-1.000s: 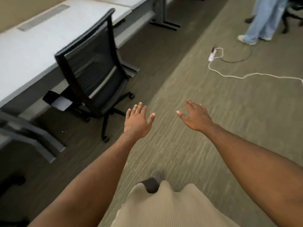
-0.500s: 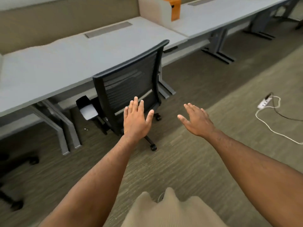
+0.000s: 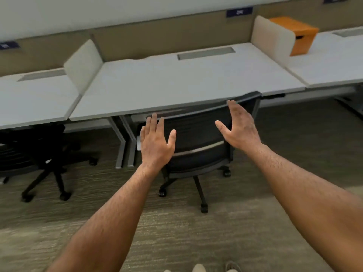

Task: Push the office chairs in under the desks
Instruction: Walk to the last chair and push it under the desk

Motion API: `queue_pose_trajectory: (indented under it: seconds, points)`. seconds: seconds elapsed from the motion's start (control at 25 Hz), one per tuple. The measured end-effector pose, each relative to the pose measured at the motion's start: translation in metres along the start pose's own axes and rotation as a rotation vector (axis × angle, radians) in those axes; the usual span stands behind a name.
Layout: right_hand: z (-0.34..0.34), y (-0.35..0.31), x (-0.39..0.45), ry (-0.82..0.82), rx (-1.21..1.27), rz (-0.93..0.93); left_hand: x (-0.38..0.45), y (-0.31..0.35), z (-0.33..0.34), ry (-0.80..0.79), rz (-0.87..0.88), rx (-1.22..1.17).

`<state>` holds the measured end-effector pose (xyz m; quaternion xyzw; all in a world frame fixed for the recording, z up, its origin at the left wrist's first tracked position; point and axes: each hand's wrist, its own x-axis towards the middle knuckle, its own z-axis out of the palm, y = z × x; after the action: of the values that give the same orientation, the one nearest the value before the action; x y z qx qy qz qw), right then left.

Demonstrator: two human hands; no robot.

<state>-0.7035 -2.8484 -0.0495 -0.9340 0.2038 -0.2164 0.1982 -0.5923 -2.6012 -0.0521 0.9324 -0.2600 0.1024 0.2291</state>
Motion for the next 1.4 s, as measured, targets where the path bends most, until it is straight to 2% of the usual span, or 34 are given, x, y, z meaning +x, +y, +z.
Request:
queue_pose_trajectory:
  seconds: [0.08, 0.32, 0.64, 1.0, 1.4]
  points:
    - [-0.013, 0.019, 0.042, -0.026, -0.061, -0.045, 0.016, 0.015, 0.003, 0.012, -0.076, 0.027]
    - [-0.016, 0.069, 0.119, -0.247, -0.322, -0.021, 0.069, 0.019, 0.008, -0.106, -0.239, 0.166]
    - [-0.007, 0.069, 0.157, -0.189, -0.373, -0.016, 0.1, 0.006, 0.024, 0.037, -0.294, 0.239]
    - [0.016, 0.058, 0.188, -0.262, -0.396, -0.071, 0.15, -0.019, 0.031, -0.073, -0.426, 0.219]
    - [0.045, 0.037, 0.24, -0.267, -0.395, -0.041, 0.23, -0.063, 0.036, -0.105, -0.367, 0.067]
